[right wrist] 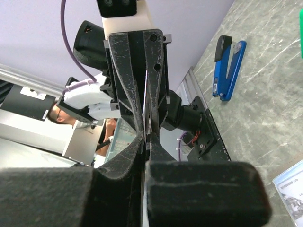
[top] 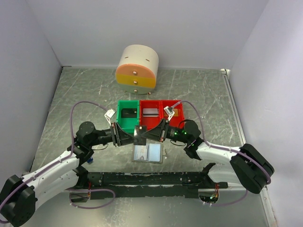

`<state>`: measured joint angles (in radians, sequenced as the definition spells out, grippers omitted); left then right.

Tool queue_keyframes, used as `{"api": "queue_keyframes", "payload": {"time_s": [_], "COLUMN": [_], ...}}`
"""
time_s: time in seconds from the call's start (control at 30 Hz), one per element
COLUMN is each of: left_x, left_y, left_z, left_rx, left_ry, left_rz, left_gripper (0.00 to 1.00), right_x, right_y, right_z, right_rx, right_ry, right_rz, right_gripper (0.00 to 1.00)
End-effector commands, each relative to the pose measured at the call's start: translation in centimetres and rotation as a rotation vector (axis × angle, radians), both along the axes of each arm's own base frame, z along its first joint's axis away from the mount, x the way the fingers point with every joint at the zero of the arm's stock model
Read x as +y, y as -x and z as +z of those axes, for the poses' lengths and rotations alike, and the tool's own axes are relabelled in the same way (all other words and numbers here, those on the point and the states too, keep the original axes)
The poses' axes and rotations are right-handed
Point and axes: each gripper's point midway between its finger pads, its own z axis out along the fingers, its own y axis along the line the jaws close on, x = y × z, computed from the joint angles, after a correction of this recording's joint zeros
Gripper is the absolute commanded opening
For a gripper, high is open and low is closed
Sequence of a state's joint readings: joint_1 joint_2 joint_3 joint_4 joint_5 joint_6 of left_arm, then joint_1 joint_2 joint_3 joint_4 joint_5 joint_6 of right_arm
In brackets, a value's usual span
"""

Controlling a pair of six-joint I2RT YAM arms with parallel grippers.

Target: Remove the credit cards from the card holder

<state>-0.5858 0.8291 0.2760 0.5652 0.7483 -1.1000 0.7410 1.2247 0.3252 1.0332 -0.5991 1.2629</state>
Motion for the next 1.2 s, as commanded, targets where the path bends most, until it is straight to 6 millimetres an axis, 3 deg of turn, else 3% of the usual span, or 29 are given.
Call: {"api": "queue_keyframes", "payload": {"time_s": [0.0, 0.2, 0.27, 0.47, 0.57, 0.73, 0.83, 1.0, 1.17], "left_x": [0.4, 3.4, 5.1, 10.0, 11.7, 14.2, 16.4, 22.8, 23.4], "left_y": [-0.5, -3.8, -4.9, -7.1, -7.8, -9.7, -11.6, -14.4, -14.6], "left_z": [-0.1, -0.3, -0.7, -1.6, -1.1, -1.4, -1.0, -1.0, -2.1], "left_rx": [-0.022, -0.076, -0.070, -0.037, -0.053, -0.073, -0.058, 0.016, 0.035], "left_ry": [-0.064, -0.354, -0.463, -0.760, -0.858, -1.013, -1.004, -1.023, -0.962], "left_rz": [0.044, 0.274, 0.362, 0.566, 0.617, 0.663, 0.711, 0.861, 0.955], "left_gripper": [0.38, 0.82, 0.86, 0.88, 0.89, 0.92, 0.93, 0.93, 0.91], "right_x": [-0.1, -0.6, -1.0, -2.3, -2.6, -1.6, -0.6, 0.4, 1.6], "right_y": [-0.5, -1.7, -2.3, -3.8, -4.6, -5.0, -5.2, -6.6, -9.3], "right_z": [0.7, -0.3, -0.9, -1.9, -1.9, -1.5, -1.7, -2.5, -2.0], "right_rx": [-0.044, -0.078, -0.084, -0.133, -0.171, -0.276, -0.332, -0.422, -0.576], "right_ry": [0.018, 0.152, 0.219, 0.393, 0.459, 0.582, 0.660, 0.811, 0.959], "right_rz": [-0.034, -0.113, -0.151, -0.246, -0.306, -0.348, -0.346, -0.329, -0.306], "right_gripper": [0.00, 0.00, 0.00, 0.00, 0.00, 0.00, 0.00, 0.00, 0.00]}}
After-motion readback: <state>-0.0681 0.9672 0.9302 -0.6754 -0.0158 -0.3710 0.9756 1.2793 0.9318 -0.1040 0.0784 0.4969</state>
